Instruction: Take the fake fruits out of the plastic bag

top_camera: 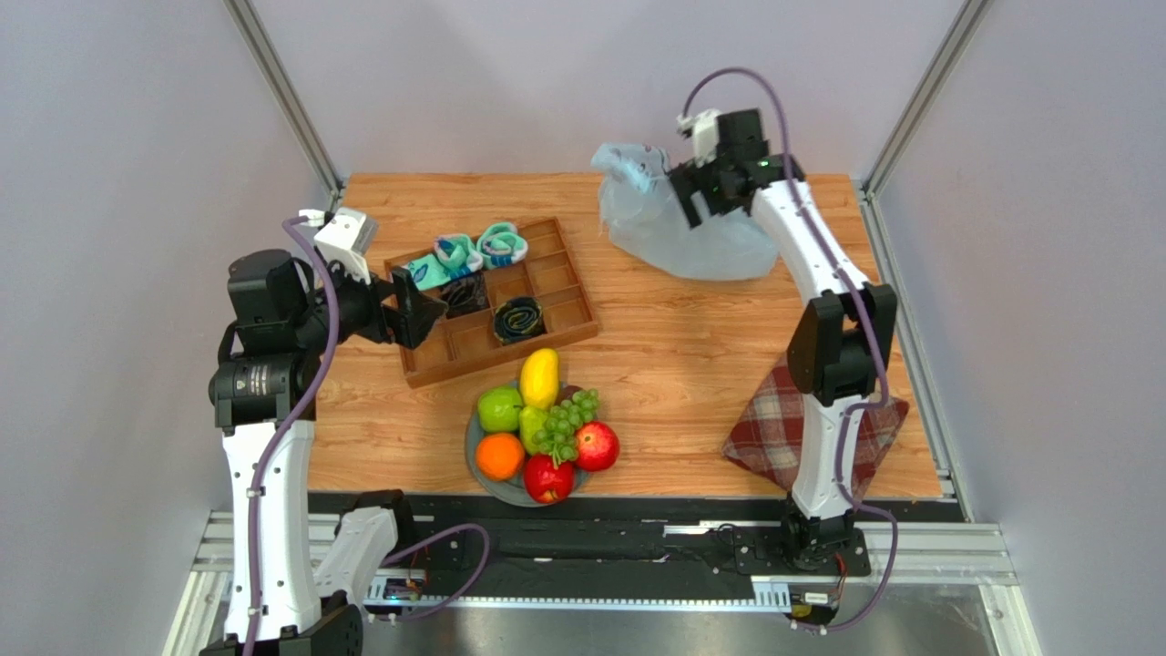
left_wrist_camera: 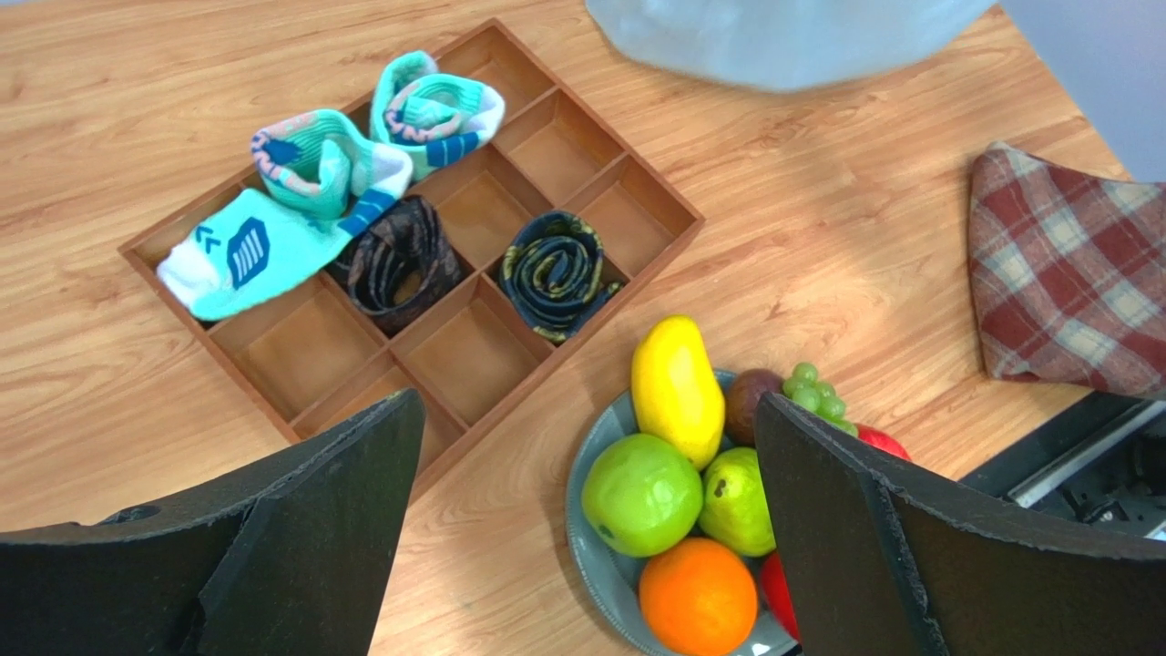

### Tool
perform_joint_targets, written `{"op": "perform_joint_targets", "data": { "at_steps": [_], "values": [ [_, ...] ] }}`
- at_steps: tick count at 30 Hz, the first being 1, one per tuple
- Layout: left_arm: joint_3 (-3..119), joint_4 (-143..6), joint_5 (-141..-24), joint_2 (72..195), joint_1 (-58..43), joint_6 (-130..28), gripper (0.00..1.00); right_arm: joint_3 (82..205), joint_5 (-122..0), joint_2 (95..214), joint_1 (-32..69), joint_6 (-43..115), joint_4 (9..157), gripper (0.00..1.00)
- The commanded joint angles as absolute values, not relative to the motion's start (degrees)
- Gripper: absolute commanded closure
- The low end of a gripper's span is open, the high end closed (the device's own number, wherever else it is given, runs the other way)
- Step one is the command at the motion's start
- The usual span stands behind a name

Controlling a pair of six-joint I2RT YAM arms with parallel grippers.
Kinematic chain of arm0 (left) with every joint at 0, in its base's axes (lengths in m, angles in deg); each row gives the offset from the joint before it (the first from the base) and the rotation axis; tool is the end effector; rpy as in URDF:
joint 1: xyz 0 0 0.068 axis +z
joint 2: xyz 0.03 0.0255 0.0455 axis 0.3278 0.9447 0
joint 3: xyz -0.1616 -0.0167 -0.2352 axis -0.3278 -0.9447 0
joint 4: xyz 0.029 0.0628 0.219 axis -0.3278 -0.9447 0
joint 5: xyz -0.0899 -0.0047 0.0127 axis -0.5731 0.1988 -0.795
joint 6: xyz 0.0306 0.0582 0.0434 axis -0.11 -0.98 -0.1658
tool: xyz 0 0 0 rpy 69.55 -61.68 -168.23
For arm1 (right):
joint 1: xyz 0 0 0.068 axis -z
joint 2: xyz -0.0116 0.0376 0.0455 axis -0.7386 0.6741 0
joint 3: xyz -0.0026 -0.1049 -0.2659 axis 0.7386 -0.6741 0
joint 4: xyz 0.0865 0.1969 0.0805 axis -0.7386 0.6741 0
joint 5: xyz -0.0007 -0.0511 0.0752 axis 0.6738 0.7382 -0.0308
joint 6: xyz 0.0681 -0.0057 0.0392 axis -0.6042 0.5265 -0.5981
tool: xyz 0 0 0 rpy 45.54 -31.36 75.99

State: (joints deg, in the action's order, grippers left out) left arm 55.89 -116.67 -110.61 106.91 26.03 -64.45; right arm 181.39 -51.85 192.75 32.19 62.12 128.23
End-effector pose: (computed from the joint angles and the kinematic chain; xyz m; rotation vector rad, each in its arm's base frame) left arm 0.1325 -0.0244 0.4009 0.3092 1.9315 -0.5412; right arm 0.4438 0.1208 0.2836 -0.7288 2.3577 -0.0603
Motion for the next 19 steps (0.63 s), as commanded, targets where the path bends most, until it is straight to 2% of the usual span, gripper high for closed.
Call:
{"op": "perform_joint_targets", "data": {
  "at_steps": [1, 3, 5, 7, 9, 11, 15, 19],
  "values": [
    [55.42, -115.07, -112.01, 106.21, 28.1, -63.77, 0.01, 188.35, -52.25, 185.23, 35.75, 60.19, 125.28, 0.0],
    [54.8, -114.36, -112.81, 106.39, 28.8, -63.33, 0.01, 184.32, -67.51, 181.27, 35.05, 59.14, 130.44, 0.0],
    [54.27, -114.1, -111.94, 106.3, 28.89, -63.33, 0.01, 171.16, -76.93, 171.79, 33.73, 57.65, 129.78, 0.0],
    [53.83, -114.01, -109.3, 106.39, 29.07, -63.33, 0.01, 161.06, -72.96, 164.93, 29.26, 53.1, 125.83, 0.0],
    [53.48, -113.48, -104.76, 106.56, 28.98, -61.85, 0.01, 149.35, -63.38, 157.1, 25.14, 51.58, 123.89, 0.0],
    [53.13, -113.22, -100.88, 106.83, 28.98, -61.22, 0.01, 141.19, -61.07, 151.05, 24.67, 51.84, 123.45, 0.0],
    [52.34, -112.34, -99.19, 106.65, 28.98, -60.95, 0.01, 134.47, -57.2, 144.88, 24.67, 52.89, 123.61, 0.0],
    [51.02, -111.55, -99.01, 105.86, 28.98, -60.34, 0.01, 133.49, -55.36, 143.19, 24.76, 54.3, 123.71, 0.0]
  ]
}}
